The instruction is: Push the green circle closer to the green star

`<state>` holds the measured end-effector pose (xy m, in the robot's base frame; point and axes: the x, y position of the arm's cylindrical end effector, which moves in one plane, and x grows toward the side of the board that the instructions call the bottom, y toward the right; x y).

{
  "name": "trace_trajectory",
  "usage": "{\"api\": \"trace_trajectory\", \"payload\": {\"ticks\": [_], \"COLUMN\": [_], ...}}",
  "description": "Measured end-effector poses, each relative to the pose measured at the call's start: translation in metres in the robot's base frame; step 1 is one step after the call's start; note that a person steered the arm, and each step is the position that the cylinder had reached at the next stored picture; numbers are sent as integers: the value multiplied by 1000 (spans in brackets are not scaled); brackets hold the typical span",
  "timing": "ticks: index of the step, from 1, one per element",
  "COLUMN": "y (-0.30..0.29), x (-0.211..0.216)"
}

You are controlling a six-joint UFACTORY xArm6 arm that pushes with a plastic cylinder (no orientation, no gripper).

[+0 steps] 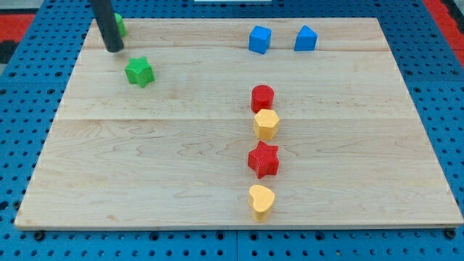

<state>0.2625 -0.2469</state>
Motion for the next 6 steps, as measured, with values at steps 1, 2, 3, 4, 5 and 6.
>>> {"api": "trace_trajectory", "payload": {"ticks": [1,2,3,4,5,6], "y": [-55,-57,-47,-4,99,92], "x": [0,-30,-71,-71,-64,-16]}}
